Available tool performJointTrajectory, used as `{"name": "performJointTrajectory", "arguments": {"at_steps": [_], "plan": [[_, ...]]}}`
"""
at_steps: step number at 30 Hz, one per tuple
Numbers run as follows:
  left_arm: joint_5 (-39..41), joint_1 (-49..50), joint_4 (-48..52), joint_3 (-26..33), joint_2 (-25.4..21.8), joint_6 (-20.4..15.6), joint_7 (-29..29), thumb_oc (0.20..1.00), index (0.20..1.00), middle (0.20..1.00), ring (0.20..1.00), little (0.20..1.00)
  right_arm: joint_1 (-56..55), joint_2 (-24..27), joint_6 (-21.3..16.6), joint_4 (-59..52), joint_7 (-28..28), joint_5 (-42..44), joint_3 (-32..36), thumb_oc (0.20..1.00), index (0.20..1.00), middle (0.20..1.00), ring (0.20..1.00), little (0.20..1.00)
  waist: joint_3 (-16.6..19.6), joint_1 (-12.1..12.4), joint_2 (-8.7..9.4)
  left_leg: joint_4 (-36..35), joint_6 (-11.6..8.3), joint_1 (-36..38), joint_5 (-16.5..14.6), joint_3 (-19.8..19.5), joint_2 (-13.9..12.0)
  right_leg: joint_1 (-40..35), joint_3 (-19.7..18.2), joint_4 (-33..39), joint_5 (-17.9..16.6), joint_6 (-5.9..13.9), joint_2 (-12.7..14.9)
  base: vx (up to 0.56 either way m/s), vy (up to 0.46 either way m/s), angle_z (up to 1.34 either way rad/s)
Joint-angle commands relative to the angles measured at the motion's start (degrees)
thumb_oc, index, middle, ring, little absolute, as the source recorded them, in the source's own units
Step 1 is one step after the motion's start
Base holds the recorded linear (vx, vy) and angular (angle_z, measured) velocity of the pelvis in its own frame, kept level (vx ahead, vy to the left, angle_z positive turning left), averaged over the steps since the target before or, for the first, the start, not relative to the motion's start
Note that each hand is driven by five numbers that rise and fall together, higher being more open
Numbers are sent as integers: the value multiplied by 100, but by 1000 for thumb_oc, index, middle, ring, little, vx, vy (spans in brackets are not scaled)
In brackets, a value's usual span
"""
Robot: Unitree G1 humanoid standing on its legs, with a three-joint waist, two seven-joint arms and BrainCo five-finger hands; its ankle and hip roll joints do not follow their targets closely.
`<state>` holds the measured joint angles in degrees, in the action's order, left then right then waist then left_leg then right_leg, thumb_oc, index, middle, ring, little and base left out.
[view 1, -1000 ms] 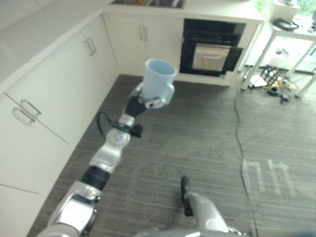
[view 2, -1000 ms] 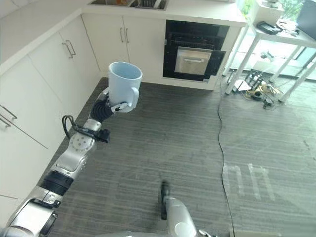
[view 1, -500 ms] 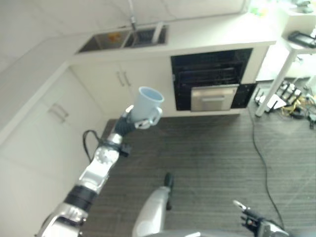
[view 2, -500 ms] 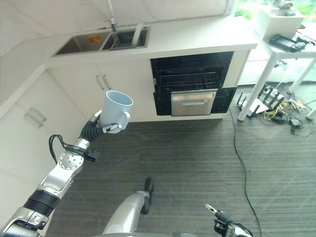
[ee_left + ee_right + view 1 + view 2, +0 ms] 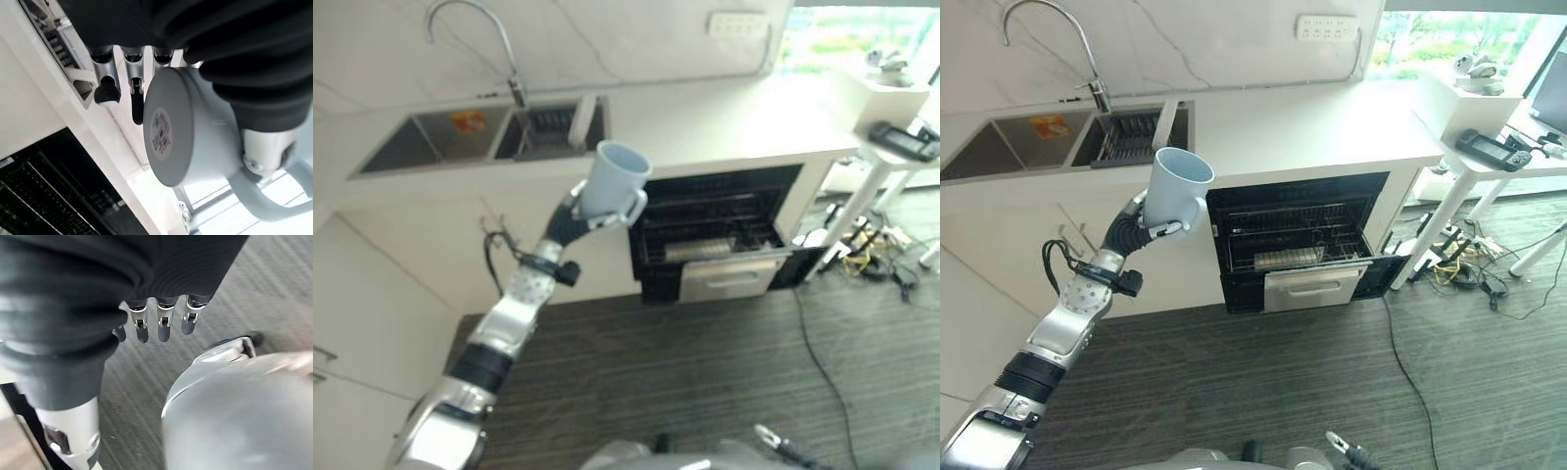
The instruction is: Place the dishes in the dishwasher.
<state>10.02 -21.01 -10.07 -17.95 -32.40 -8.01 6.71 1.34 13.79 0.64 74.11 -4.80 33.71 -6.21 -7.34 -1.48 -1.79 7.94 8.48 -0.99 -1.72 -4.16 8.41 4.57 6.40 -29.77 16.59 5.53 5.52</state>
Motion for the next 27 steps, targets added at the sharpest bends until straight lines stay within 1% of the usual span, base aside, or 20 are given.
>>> {"name": "performJointTrajectory", "arguments": {"at_steps": [1, 2, 3, 4, 5, 7, 9, 11, 13, 14, 16, 17, 18, 19, 20, 21, 22, 23, 24, 27], "plan": [[-107, -131, 468, 168, 101, -259, 193, 200, 200, 200, 200, 200, -29, 266, -28, 176, 39, -80, -39, 1000, 1000, 1000, 1000, 1000, -34, -85, -46, 925, -456, -429, -780, 453, -591, -13, -209, 1258, -1568, 147, 107, 54, -183, -4], [-118, -155, 477, 135, 88, -220, 253, 200, 200, 200, 200, 200, -14, 295, -5, 204, -5, -132, -10, 1000, 1000, 1000, 1000, 1000, -46, -121, 8, 925, -474, -391, -854, 428, -575, 230, -404, 1258, -1689, 220, 246, 84, -284, -2], [-152, -166, 496, 124, 68, -194, 296, 200, 200, 200, 200, 200, 9, 323, 28, 240, -76, -211, 43, 1000, 1000, 1000, 1000, 1000, -51, -144, 73, 925, -507, -357, -964, 388, -603, 483, -725, 1258, -1749, 334, 330, 113, -382, 2], [-173, -140, 531, 141, 41, -181, 298, 200, 200, 200, 200, 200, -1, 314, 44, 248, -112, -281, 65, 1000, 1000, 1000, 1000, 1000, -45, -153, 103, 925, -546, -342, -1012, 346, -682, 552, -859, 1258, -1724, 397, 321, 108, -376, 18], [-202, -112, 557, 160, 40, -166, 293, 200, 200, 200, 200, 200, -13, 304, 62, 243, -123, -313, 52, 1000, 1000, 1000, 1000, 1000, -35, -144, 116, 925, -576, -347, -1018, 336, -729, 525, -867, 1258, -1643, 408, 294, 96, -361, 29], [-222, 22, 674, 226, 63, -91, 288, 200, 200, 200, 200, 200, -69, 288, 48, 243, -86, -269, 10, 1000, 1000, 1000, 1000, 1000, 26, -60, 181, 925, -706, -380, -987, 388, -883, 385, -686, 1258, -1405, 371, 280, 77, -332, 31], [-259, 134, 802, 269, 85, -28, 294, 200, 200, 200, 200, 200, -71, 326, 22, 220, -9, -183, 2, 1000, 1000, 1000, 1000, 1000, 87, -11, 218, 925, -841, -388, -938, 439, -1091, 290, -520, 1258, -1217, 274, 235, 42, -314, 16], [-330, 223, 921, 284, 118, 37, 287, 200, 200, 200, 200, 200, -52, 401, 30, 169, -3, -107, 41, 1000, 1000, 1000, 1000, 1000, 121, 16, 237, 925, -984, -413, -850, 440, -1329, 199, -376, 1258, -1058, 140, 116, 12, -344, 23], [-362, 247, 944, 279, 140, 34, 336, 200, 200, 200, 200, 200, -27, 423, 60, 137, -15, -32, 36, 1000, 1000, 1000, 1000, 1000, 121, 21, 235, 925, -1045, -417, -796, 444, -1438, 147, -291, 1258, -987, 61, 54, 9, -249, 32], [-383, 248, 959, 254, 160, 36, 408, 200, 200, 200, 200, 200, -6, 436, 95, 89, -31, -167, 16, 1000, 1000, 1000, 1000, 1000, 116, 0, 236, 925, -1077, -389, -717, 522, -1536, 90, -230, 1258, -940, -30, -19, 24, -188, 34], [-360, 226, 935, 214, 204, 12, 480, 200, 200, 200, 200, 200, -10, 460, 167, 55, -45, -329, -38, 1000, 1000, 1000, 1000, 1000, 64, -17, 248, 925, -1085, -330, -563, 690, -1532, 10, -189, 1258, -924, -119, -61, 56, -153, 26], [-328, 135, 893, 155, 245, -23, 456, 200, 200, 200, 200, 200, -61, 490, 204, 64, -24, -349, -62, 1000, 1000, 1000, 1000, 1000, -32, -19, 261, 925, -1110, -362, -272, 956, -1479, -102, -115, 1258, -896, -198, -61, 68, -81, 35], [-325, 88, 889, 129, 280, -33, 402, 200, 200, 200, 200, 200, -86, 499, 211, 92, 6, -317, -42, 1000, 1000, 1000, 1000, 1000, -85, -19, 239, 925, -1129, -465, -168, 1074, -1456, -156, -48, 1258, -877, -215, -64, 72, 37, 53], [-362, 62, 894, 87, 314, -56, 395, 200, 200, 200, 200, 200, -95, 516, 205, 168, -4, -286, -25, 1000, 1000, 1000, 1000, 1000, -140, -10, 146, 925, -1133, -680, -231, 1107, -1385, -208, 9, 1258, -845, -205, -136, 70, 125, 63], [-368, 61, 910, 77, 322, -80, 378, 200, 200, 200, 200, 200, -96, 518, 183, 218, 3, -248, -21, 1000, 1000, 1000, 1000, 1000, -168, 5, 70, 925, -1155, -848, -203, 1134, -1367, -251, 53, 1258, -804, -206, -193, 84, 151, 70], [-362, 60, 936, 73, 324, -95, 349, 200, 200, 200, 200, 200, -100, 525, 159, 254, -2, -196, -9, 1000, 1000, 1000, 1000, 1000, -194, 18, 25, 925, -1184, -993, -136, 1184, -1381, -294, 108, 1258, -767, -212, -221, 128, 189, 66], [-366, 43, 960, 60, 334, -140, 283, 200, 200, 200, 200, 200, -102, 526, 112, 288, -5, -109, 33, 1000, 1000, 1000, 1000, 1000, -215, 40, -13, 925, -1180, -1171, -48, 1349, -1434, -366, 230, 1258, -686, -226, -217, 149, 233, 68], [-407, 48, 958, 65, 340, -157, 298, 200, 200, 200, 200, 200, -90, 518, 93, 270, 6, -101, 16, 1000, 1000, 1000, 1000, 1000, -201, 71, -11, 925, -1142, -1224, -64, 1318, -1384, -375, 240, 1258, -667, -220, -191, 210, 312, 56], [-415, 66, 948, 66, 310, -157, 365, 200, 200, 200, 200, 200, -81, 506, 109, 231, -2, -77, -4, 1000, 1000, 1000, 1000, 1000, -186, 131, 22, 925, -1079, -1219, -124, 1186, -1225, -432, 227, 1258, -643, -175, -115, 171, 270, 28], [-415, 43, 857, 135, 244, -206, 346, 200, 200, 200, 200, 200, -132, 429, 90, 149, -3, -286, -32, 1000, 1000, 1000, 1000, 1000, -80, 214, 32, 925, -928, -1139, -292, 1202, -1141, -509, 434, 1258, -671, -97, 56, 187, 205, -24]]}}
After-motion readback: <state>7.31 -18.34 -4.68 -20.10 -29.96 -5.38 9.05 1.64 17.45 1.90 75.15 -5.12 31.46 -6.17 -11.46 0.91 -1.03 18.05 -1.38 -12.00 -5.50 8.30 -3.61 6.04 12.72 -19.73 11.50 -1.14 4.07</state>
